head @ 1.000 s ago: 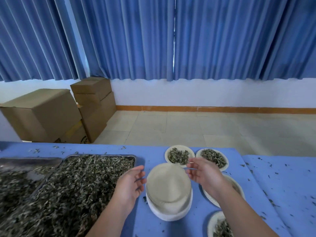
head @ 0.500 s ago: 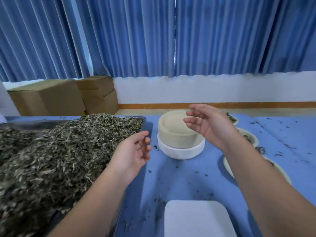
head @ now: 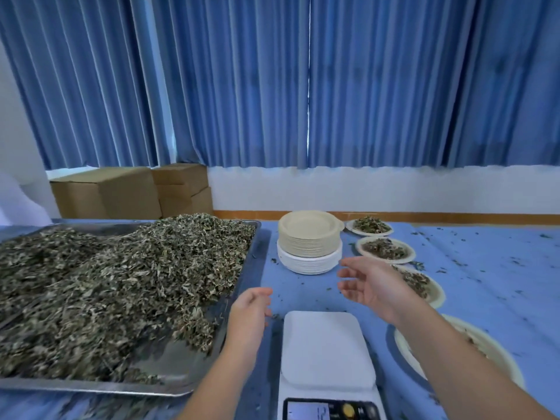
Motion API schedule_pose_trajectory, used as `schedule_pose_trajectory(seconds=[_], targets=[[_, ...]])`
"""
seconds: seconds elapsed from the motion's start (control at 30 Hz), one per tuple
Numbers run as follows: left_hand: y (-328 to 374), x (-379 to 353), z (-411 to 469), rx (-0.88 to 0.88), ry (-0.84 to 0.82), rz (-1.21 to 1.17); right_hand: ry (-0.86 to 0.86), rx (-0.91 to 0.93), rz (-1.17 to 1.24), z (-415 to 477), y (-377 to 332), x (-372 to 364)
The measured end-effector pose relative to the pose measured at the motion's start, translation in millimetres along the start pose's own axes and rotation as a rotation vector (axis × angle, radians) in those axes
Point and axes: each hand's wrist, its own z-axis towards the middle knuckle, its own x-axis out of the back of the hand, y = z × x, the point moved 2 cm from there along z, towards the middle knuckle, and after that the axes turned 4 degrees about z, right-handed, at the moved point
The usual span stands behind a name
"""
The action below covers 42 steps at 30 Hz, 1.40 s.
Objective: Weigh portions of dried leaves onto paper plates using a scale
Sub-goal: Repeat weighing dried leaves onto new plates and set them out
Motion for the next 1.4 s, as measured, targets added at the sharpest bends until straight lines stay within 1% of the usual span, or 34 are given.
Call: schedule_pose_trajectory(seconds=[0.1,0.2,0.23,0.33,0.37,0.47,0.6,0.63,0.73,0.83,0.93,1.1,1.13,1.27,1.4], targets=[[-17.4,-1.1,7.0,-0.043,0.012,0.049,-0.006,-0.013,-0.215,8.3,11.1,-2.2],[-29.6,-2.3,17.4,-0.039,0.022,0.046,-0.005,0.065,-0.493,28.6,17.7,-8.2],[-32.6,-3.4,20.0,-0.036,0.020,0.057,-0.004,0.126,-0.627,38.2,17.8,-11.1],[-34.9,-6.5,26.6,-0.032,0.014,0.056,-0.021,0.417,-1.198,77.9,7.4,-19.7],[-35.8,-8.2,27.8,-0.033,0.015,0.067,-0.034,0.484,-1.307,89.5,2.6,-24.5],[-36.8,-9.9,25.4,-0.053,0.006,0.133,-0.063,0.552,-1.406,116.9,-5.4,-40.4],[-37.9,-10.3,27.4,-0.054,-0.012,0.154,-0.027,0.421,-1.582,146.2,-6.2,-56.9],[-37.4,-10.9,27.4,-0.055,-0.012,0.155,0.001,0.425,-1.575,148.6,-8.6,-60.7],[-37.4,-12.3,26.9,-0.045,-0.013,0.154,0.079,0.449,-1.437,149.1,-17.9,-67.6],[-36.0,-12.7,26.9,-0.038,-0.007,0.159,0.080,0.434,-1.406,143.4,-26.7,-70.7],[-34.2,-12.2,25.5,-0.031,-0.009,0.160,0.113,0.476,-1.370,136.6,-36.5,-71.8],[-31.7,-11.6,23.4,-0.036,-0.025,0.152,0.165,0.512,-1.099,119.4,-41.9,-63.9],[-31.2,-11.8,22.8,-0.038,-0.027,0.155,0.163,0.525,-1.026,112.4,-40.2,-61.3],[-29.4,-11.9,19.7,-0.062,-0.045,0.185,0.092,0.556,-0.597,66.7,-24.3,-47.1],[-26.8,-7.7,17.3,-0.118,-0.031,0.178,0.090,0.521,-0.370,10.4,-6.1,-16.5]])
